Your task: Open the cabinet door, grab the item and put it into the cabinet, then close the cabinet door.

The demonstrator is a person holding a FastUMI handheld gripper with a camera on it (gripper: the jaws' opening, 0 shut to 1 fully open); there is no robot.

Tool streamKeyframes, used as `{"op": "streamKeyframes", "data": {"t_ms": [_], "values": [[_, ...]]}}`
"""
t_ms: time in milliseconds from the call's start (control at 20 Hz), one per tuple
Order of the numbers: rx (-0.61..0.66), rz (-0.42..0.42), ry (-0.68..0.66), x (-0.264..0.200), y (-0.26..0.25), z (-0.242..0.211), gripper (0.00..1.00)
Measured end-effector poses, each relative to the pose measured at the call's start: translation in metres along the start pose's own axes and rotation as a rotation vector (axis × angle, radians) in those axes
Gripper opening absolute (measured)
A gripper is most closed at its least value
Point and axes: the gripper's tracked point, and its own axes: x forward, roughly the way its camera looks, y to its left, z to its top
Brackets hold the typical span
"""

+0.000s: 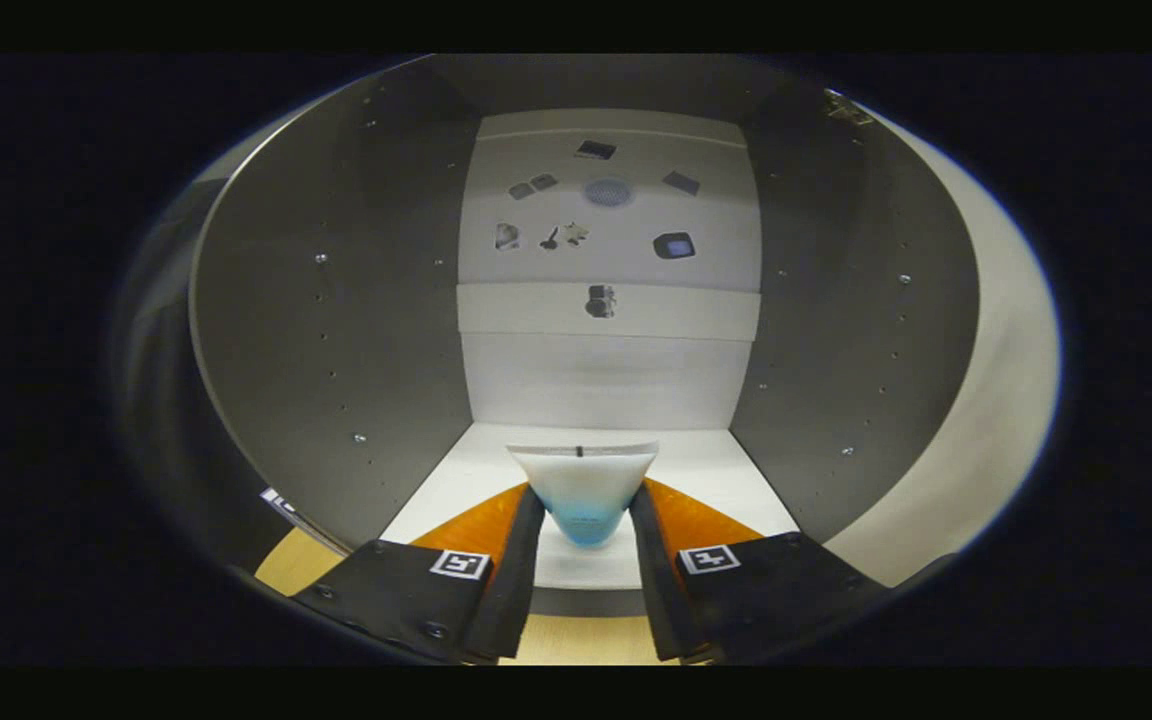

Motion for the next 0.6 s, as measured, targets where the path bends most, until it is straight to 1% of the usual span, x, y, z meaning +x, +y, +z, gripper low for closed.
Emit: {"op": "streamKeyframes", "data": {"t_ms": [250, 600], "values": [[-0.011, 0.008, 0.057, 0.024, 0.006, -0.009, 0.55], [-0.005, -0.007, 0.125, 0.047, 0.001, -0.028, 0.55]]}}
